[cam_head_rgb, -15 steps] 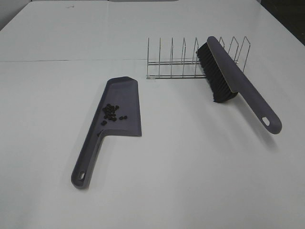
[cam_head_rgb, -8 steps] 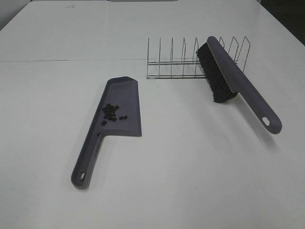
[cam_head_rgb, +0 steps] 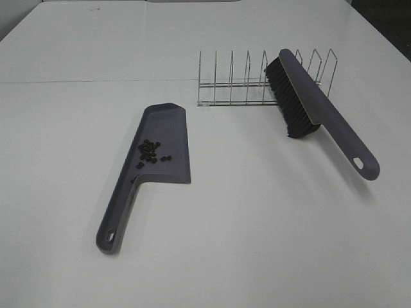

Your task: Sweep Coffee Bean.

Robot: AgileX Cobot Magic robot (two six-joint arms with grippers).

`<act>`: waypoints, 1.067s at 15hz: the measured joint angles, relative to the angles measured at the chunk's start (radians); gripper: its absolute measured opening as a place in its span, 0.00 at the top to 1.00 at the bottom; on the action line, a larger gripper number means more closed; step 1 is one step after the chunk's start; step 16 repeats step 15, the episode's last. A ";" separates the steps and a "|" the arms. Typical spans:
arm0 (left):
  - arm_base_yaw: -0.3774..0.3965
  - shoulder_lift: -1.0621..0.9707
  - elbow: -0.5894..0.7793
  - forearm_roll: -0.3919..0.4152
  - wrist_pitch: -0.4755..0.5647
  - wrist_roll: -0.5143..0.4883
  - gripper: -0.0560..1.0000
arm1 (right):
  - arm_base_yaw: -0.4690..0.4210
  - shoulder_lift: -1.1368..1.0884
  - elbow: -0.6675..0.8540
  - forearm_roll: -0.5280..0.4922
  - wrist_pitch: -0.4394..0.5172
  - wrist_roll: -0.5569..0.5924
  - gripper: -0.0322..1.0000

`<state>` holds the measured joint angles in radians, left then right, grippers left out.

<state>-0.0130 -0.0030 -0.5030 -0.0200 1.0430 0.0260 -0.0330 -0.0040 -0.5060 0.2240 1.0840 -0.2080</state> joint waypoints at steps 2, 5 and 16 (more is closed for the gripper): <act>0.000 0.000 0.000 0.000 0.000 0.000 0.23 | 0.000 0.000 0.000 0.000 0.000 0.000 0.23; 0.000 0.000 0.000 0.000 0.000 0.000 0.23 | 0.000 0.000 0.000 0.000 0.000 0.000 0.23; 0.000 0.000 0.000 0.000 -0.001 0.000 0.23 | 0.000 0.000 0.000 0.000 0.000 0.000 0.23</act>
